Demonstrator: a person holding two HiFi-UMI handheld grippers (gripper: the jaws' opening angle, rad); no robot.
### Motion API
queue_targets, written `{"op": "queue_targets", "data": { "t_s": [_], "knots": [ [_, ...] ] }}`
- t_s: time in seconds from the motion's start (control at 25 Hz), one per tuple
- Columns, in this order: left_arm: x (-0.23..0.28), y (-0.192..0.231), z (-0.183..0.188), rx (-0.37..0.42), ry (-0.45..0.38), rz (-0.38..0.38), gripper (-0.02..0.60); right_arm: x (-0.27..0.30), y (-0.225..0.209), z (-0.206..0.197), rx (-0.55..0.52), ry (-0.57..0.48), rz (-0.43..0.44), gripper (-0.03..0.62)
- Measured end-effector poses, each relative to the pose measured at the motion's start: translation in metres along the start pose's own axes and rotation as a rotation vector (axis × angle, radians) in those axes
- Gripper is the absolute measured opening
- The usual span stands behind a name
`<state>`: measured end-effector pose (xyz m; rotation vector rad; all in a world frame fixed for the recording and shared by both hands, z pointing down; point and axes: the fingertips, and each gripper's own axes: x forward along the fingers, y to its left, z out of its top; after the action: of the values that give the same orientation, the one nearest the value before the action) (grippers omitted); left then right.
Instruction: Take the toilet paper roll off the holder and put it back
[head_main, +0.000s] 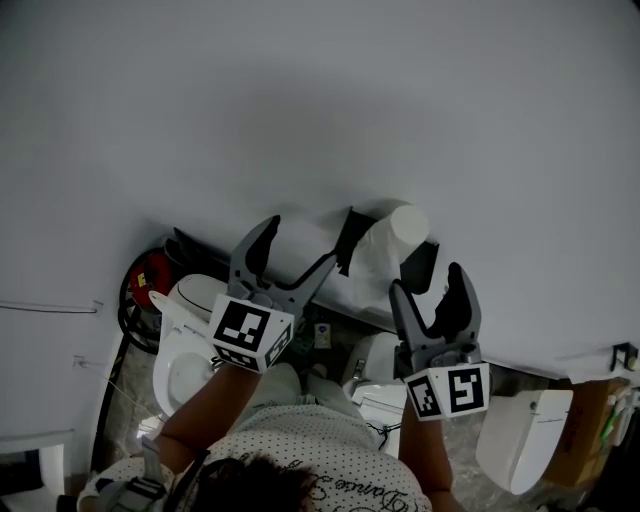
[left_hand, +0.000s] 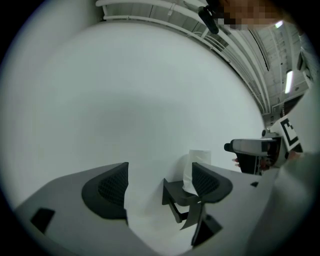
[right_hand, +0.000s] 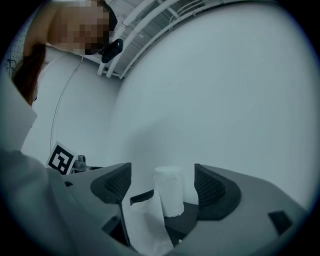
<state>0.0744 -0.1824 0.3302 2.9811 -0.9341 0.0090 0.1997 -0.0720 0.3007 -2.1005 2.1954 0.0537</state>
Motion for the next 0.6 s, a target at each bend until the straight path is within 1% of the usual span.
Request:
{"op": "queue_targets", "data": {
  "t_s": [0.16, 0.4, 0.52, 0.6],
  "knots": [
    [0.016, 0.003, 0.001, 0.011, -0.001, -0.003, 0.381, 0.009, -0.012, -0.004, 0.009, 0.011, -0.012, 0.387],
    [0.040, 0.013, -0.002, 0.010, 0.001, -0.047, 0.382, 0.023, -0.018, -0.009, 0.014, 0.020, -0.052, 0.387],
    [0.052, 0.018, -0.006, 0.019, 0.011, -0.070, 0.381, 0.034, -0.023, -0.011, 0.074, 0.014, -0.066, 0.391],
    [0.058, 0.022, -0.009, 0.015, 0.019, -0.092, 0.382, 0.040, -0.023, -0.014, 0.078, 0.018, -0.080, 0.397]
  ]
}}
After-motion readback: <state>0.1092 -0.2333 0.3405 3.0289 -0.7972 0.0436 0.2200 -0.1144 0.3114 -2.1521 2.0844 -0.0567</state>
